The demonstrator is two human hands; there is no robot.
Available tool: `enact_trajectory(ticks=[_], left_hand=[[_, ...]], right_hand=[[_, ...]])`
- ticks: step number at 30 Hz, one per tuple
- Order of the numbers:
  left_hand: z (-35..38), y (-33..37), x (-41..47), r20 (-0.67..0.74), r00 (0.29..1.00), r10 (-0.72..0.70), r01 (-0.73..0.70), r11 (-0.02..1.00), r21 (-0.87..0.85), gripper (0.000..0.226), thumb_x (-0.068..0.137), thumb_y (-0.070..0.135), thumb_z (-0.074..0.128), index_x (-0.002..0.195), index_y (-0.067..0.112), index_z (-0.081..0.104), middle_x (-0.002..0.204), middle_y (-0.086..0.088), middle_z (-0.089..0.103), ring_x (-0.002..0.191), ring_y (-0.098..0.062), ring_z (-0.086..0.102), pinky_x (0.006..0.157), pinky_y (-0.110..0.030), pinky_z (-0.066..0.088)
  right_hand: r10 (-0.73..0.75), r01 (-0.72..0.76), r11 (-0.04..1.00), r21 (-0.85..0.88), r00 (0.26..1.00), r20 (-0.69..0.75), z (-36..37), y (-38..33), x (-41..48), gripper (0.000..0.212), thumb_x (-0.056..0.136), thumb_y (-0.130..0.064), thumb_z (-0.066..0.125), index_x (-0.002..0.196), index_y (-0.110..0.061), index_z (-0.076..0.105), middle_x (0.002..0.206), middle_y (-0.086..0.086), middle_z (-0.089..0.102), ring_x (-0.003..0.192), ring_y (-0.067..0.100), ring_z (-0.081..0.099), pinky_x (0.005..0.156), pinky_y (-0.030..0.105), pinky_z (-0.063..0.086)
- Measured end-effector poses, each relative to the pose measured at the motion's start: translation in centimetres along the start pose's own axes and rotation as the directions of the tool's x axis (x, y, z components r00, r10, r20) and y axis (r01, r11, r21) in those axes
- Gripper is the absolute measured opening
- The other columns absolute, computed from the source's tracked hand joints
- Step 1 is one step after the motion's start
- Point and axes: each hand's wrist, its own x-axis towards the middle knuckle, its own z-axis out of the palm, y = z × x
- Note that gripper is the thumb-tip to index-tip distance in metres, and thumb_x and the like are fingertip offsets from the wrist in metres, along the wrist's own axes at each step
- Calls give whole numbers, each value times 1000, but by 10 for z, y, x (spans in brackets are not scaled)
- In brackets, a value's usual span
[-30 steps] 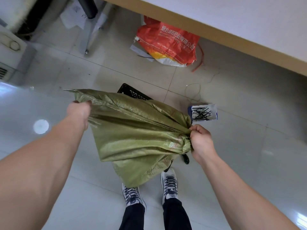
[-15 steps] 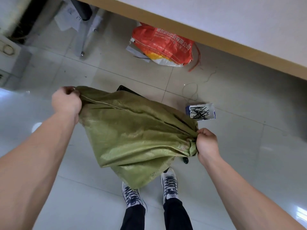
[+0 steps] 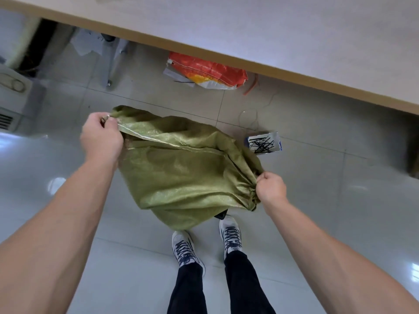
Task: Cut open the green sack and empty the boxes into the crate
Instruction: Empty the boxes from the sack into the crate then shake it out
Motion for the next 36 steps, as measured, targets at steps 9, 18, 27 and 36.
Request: enact_trajectory(ticks=[9, 18, 27, 36], left_hand=[[-35, 12, -24, -41, 999, 23, -24, 1000, -9, 29, 85, 25, 50, 107, 13, 64, 98, 1, 59, 90, -16, 53, 81, -26, 43], [-36, 39, -69, 94, 912, 399, -410, 883, 230, 25, 95, 21, 47, 110, 7, 62, 108, -14, 64, 103, -28, 56, 85, -30, 37], [-38, 33, -83, 81, 939, 335, -344, 925, 159, 23, 95, 19, 49, 109, 7, 62, 106, -11, 66, 102, -27, 58, 86, -30, 39], [-37, 45, -88, 141, 946, 291, -306, 946, 103, 22, 96, 22, 48, 108, 10, 62, 100, -3, 66, 96, -21, 58, 80, -26, 38]], right_hand=[[15, -14, 997, 70, 1000, -7, -29, 3, -25, 32, 86, 0, 36, 67, -15, 56, 75, 4, 57, 67, 23, 47, 55, 27, 36], [-391, 391, 920, -17, 917, -77, -3, -27, -66, 23, 88, 4, 39, 75, -12, 50, 87, 10, 53, 78, 27, 46, 63, 28, 20], [-405, 405, 913, 51, 914, -24, -12, -58, -70, 20, 87, 0, 35, 80, -9, 52, 83, 8, 59, 79, 26, 49, 65, 34, 34], [-349, 350, 937, -2, 935, 65, -12, -53, -84, 17, 85, -1, 35, 81, -2, 52, 74, 8, 55, 72, 26, 47, 57, 32, 35]])
